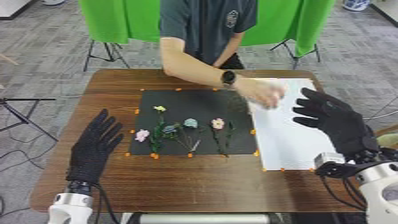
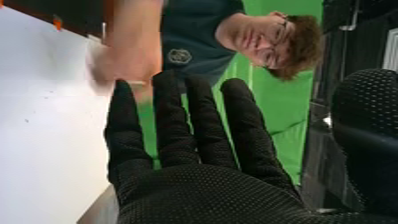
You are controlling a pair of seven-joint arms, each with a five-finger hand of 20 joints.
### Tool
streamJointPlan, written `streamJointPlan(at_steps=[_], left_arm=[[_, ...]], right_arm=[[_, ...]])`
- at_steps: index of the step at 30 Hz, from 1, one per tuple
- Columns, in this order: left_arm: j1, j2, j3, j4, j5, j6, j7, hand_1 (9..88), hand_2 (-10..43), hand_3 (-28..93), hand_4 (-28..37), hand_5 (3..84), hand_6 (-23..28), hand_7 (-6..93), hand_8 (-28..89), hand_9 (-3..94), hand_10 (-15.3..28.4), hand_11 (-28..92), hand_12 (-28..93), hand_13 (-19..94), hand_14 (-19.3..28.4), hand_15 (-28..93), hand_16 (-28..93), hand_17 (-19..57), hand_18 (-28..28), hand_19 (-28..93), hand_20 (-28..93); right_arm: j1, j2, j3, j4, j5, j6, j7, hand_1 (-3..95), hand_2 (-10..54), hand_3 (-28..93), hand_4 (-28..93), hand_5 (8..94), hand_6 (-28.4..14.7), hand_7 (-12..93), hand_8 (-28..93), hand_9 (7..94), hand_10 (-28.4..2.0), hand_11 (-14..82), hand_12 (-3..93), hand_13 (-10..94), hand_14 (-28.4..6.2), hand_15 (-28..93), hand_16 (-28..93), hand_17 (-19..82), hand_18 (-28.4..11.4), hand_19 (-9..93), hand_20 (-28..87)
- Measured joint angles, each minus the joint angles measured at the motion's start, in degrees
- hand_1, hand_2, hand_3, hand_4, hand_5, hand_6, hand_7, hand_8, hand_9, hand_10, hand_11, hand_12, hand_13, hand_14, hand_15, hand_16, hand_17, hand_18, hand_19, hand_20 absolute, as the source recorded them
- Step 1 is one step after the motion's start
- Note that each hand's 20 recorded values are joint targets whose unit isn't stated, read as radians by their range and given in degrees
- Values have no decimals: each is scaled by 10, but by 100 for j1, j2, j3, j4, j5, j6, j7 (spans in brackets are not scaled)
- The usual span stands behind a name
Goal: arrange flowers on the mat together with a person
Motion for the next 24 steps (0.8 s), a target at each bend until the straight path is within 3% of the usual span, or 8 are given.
streamJointPlan(at_steps=[24], left_arm=[[-37, -76, -18, -21, 35, -9, -59, 262, -12, 692, -270, 254, 16, 189, -107, 192, 99, 174, 161, 178, 116, 145, 59, -128, 195, 366, 106]], right_arm=[[177, 10, -156, -38, -219, -321, 208, 169, 9, 836, -232, 366, -62, 117, -78, 366, -149, 113, 237, 321, -135, 207, 286, 64, -223, 448, 269]])
